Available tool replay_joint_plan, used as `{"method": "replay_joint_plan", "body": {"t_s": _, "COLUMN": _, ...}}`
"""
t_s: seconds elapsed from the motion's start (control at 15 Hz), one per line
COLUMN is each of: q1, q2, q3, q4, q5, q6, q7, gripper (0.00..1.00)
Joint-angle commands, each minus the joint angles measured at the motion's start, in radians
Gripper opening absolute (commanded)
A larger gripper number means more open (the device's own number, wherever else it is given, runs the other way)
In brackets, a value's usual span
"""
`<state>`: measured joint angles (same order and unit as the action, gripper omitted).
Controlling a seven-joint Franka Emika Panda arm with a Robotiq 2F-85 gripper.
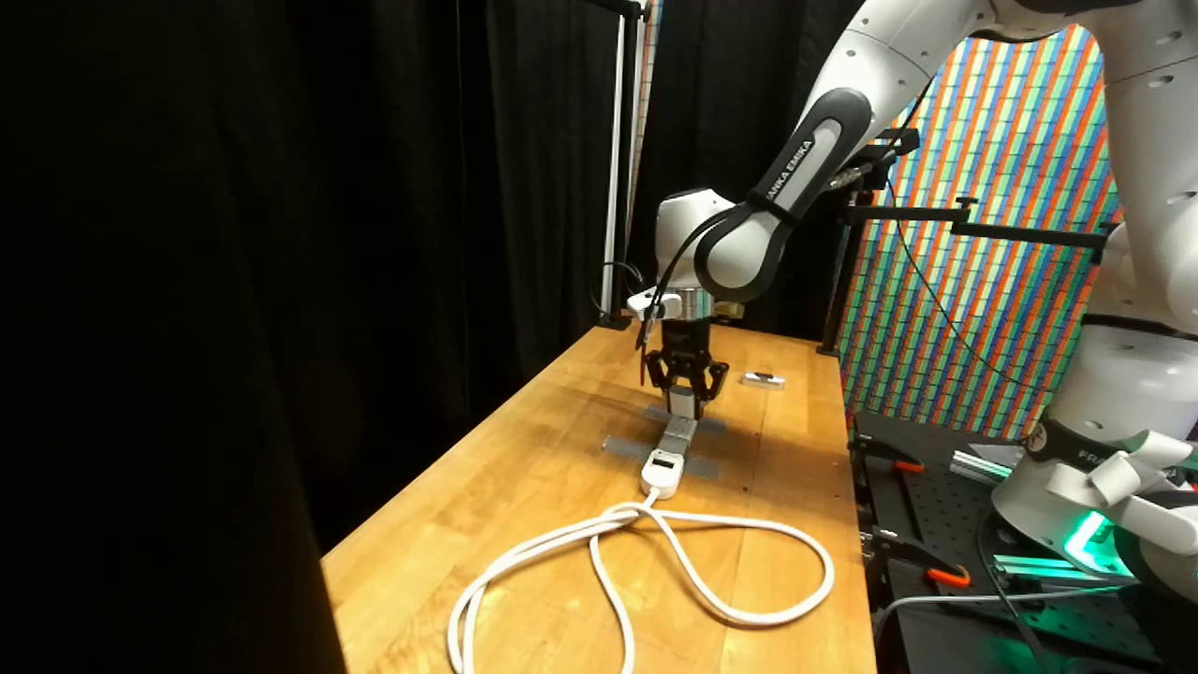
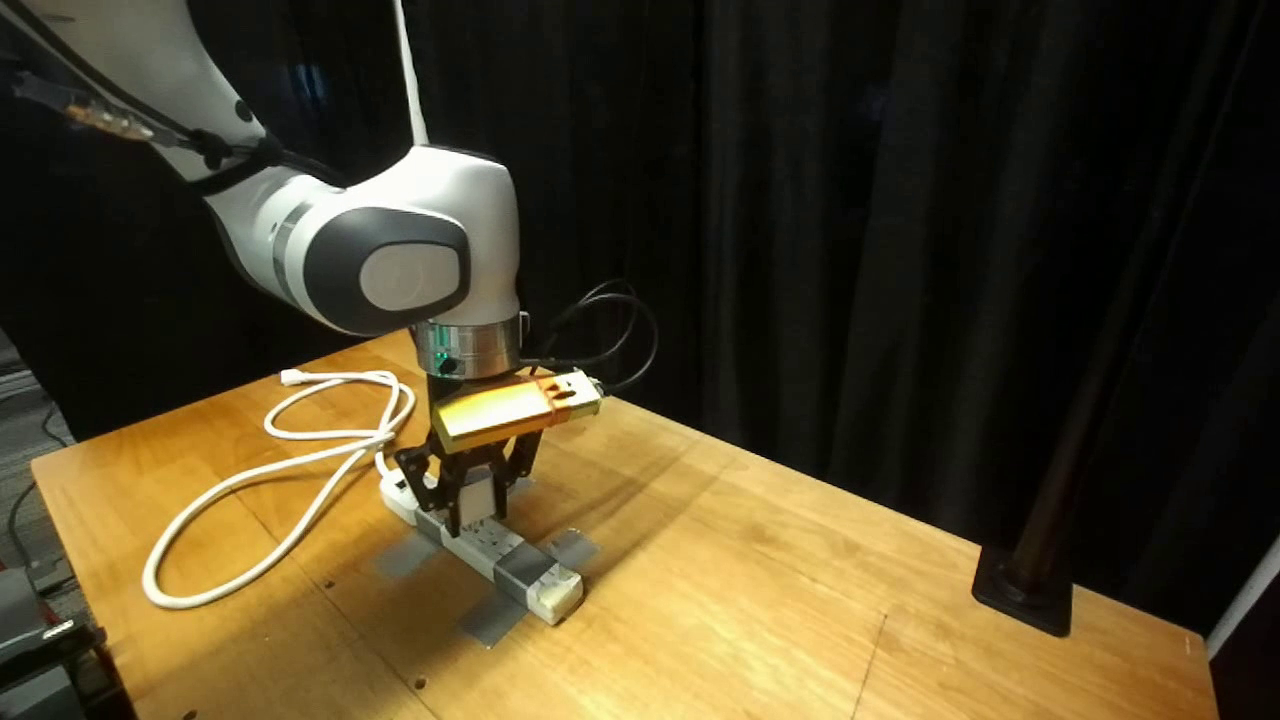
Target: Pick up the charger head and put it on the adapter
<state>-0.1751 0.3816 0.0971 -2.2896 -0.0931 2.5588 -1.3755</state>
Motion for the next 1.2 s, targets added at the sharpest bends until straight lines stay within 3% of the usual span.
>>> {"method": "replay_joint_plan", "body": {"t_s": 0.0, "q1": -0.007, "q2": 0.004, "q3": 0.001, "q4": 0.0, "q5": 0.032, "q6": 0.02, "q7": -0.026, "gripper": 0.23}}
{"method": "replay_joint_plan", "body": {"t_s": 1.13, "q1": -0.055, "q2": 0.057, "q3": 0.018, "q4": 0.061, "q5": 0.113, "q6": -0.003, "q7": -0.136, "gripper": 0.23}}
